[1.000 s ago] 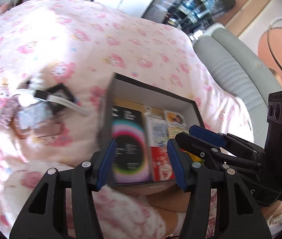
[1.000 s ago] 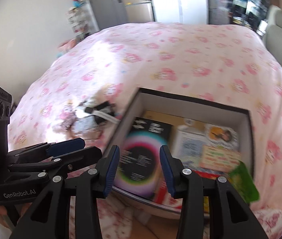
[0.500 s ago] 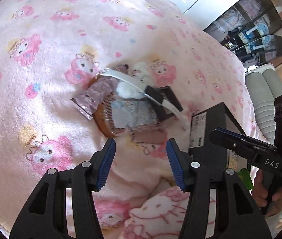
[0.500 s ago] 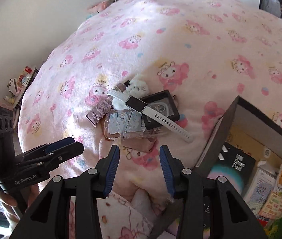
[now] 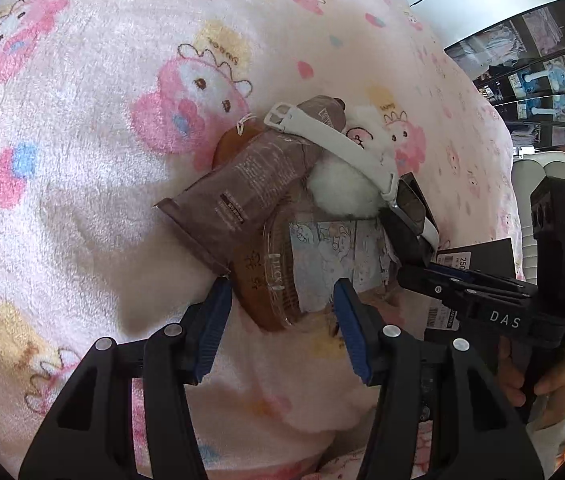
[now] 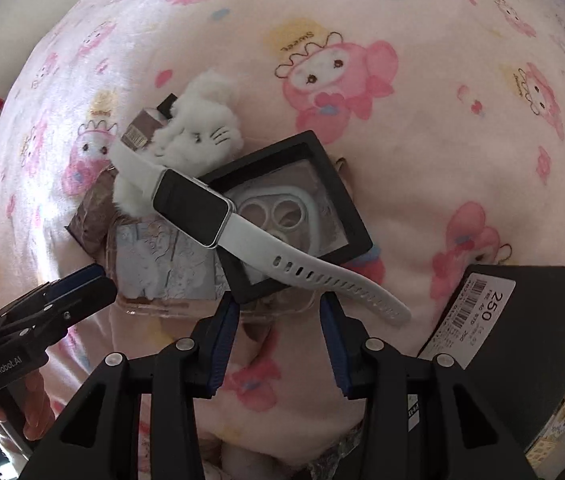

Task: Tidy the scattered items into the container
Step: 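Withdraw both tools from the box and move them to the clear phone case, then close both tools on the clear phone case, then lift the phone case with both tools and carry it over the box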

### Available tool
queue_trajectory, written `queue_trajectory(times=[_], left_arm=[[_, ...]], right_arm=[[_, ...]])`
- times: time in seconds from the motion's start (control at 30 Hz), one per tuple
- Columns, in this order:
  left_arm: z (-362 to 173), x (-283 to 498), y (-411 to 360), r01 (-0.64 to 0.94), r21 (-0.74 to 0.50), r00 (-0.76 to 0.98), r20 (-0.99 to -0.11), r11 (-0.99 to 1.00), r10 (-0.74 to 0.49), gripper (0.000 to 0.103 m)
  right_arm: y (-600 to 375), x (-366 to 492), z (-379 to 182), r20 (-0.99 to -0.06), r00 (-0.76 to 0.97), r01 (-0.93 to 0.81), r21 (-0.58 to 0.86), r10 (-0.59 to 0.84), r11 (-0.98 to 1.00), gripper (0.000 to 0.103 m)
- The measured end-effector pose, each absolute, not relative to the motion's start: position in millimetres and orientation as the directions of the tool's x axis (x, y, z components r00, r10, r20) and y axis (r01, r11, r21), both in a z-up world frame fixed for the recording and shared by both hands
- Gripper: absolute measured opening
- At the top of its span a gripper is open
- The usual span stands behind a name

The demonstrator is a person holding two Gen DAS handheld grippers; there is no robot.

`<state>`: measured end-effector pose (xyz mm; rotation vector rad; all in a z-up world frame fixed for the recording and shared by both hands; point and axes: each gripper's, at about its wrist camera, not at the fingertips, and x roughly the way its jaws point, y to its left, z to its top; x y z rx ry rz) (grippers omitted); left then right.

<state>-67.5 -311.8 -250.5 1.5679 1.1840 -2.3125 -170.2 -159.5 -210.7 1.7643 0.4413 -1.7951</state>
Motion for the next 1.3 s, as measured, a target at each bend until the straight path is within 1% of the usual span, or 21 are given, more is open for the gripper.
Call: queue_trajectory(times=[0.13, 0.2, 0.23, 0.27, 0.3, 0.5, 0.57, 0.6, 0.7, 0.77, 0.9, 1.0, 1.03, 1.07, 1.13, 1.2, 1.3], left_arm=[[-252.9, -72.0, -308.3, 0.484, -0.525, -0.453, -0.835, -0.7, 0.313, 0.053], [-255.1, -71.9, -306.9, 0.485, -0.534, -0.455, -0.83, -0.693, 0.322, 0.053], [-256.0, -71.2, -305.9, 0.484, -0.54, -0.458, -0.827, -0.688, 0.327, 0.054], [-256.4, -70.8, -306.9, 0.482, -0.548, -0.463, -0.822, -0.684, 0.332, 0.054], [-256.1, -69.2, -306.0, 0.476, -0.562, -0.471, -0.812, -0.676, 0.344, 0.054], [-235.5, -38.8, -298.0, 0.442, -0.624, -0.509, -0.766, -0.644, 0.392, 0.054], [-228.5, -23.4, -291.6, 0.452, -0.591, -0.5, -0.788, -0.669, 0.359, 0.054], [-228.5, -17.5, -287.8, 0.465, -0.563, -0.483, -0.808, -0.683, 0.337, 0.054], [-236.9, -13.0, -289.7, 0.511, -0.488, -0.431, -0.858, -0.708, 0.281, 0.054], [-241.5, -6.6, -297.7, 0.55, -0.482, -0.425, -0.865, -0.683, 0.268, 0.053], [-237.7, 6.7, -317.4, 0.562, -0.476, -0.466, -0.858, -0.677, 0.217, 0.053], [-245.9, 1.5, -318.8, 0.578, -0.469, -0.443, -0.868, -0.668, 0.226, 0.053], [-245.3, 0.6, -316.1, 0.574, -0.466, -0.437, -0.87, -0.673, 0.229, 0.049], [-240.2, 1.0, -312.2, 0.569, -0.457, -0.437, -0.872, -0.684, 0.22, 0.05], [-223.6, 4.1, -305.0, 0.545, -0.445, -0.453, -0.869, -0.711, 0.197, 0.05], [-203.5, 8.3, -300.0, 0.512, -0.463, -0.484, -0.851, -0.724, 0.202, 0.05], [-170.7, 13.0, -288.6, 0.455, -0.488, -0.53, -0.821, -0.745, 0.215, 0.049]], right_arm=[[-157.3, -186.5, -213.7, -0.979, 0.031, 0.554, 0.185, -0.202, -0.812, 0.04], [-156.5, -192.3, -217.7, -0.975, 0.044, 0.523, 0.209, -0.218, -0.826, 0.046], [-157.4, -193.4, -220.7, -0.973, 0.061, 0.517, 0.221, -0.222, -0.827, 0.046], [-158.5, -193.5, -223.1, -0.97, 0.083, 0.516, 0.237, -0.228, -0.823, 0.046], [-159.8, -192.4, -223.6, -0.966, 0.103, 0.521, 0.256, -0.237, -0.815, 0.049], [-155.0, -160.9, -209.9, -0.942, 0.146, 0.569, 0.329, -0.302, -0.754, 0.049], [-149.6, -145.7, -203.8, -0.921, 0.191, 0.58, 0.385, -0.339, -0.718, 0.049], [-149.5, -137.8, -202.5, -0.918, 0.209, 0.601, 0.392, -0.336, -0.697, 0.049], [-152.2, -125.1, -202.9, -0.94, 0.18, 0.648, 0.336, -0.29, -0.684, 0.049], [-152.3, -127.5, -204.3, -0.948, 0.149, 0.638, 0.309, -0.281, -0.706, 0.049], [-148.7, -135.2, -210.7, -0.935, 0.173, 0.584, 0.349, -0.308, -0.732, 0.049], [-149.0, -137.5, -209.1, -0.934, 0.164, 0.582, 0.352, -0.319, -0.733, 0.049], [-148.9, -136.0, -204.0, -0.93, 0.149, 0.592, 0.357, -0.337, -0.722, 0.047], [-148.2, -133.5, -198.5, -0.921, 0.143, 0.601, 0.371, -0.362, -0.708, 0.045], [-143.7, -126.6, -184.1, -0.914, 0.125, 0.619, 0.376, -0.385, -0.69, 0.044], [-135.3, -120.4, -164.7, -0.908, 0.087, 0.633, 0.368, -0.41, -0.681, 0.044], [-106.3, -126.6, -133.1, -0.863, 0.053, 0.607, 0.427, -0.502, -0.67, 0.043]])
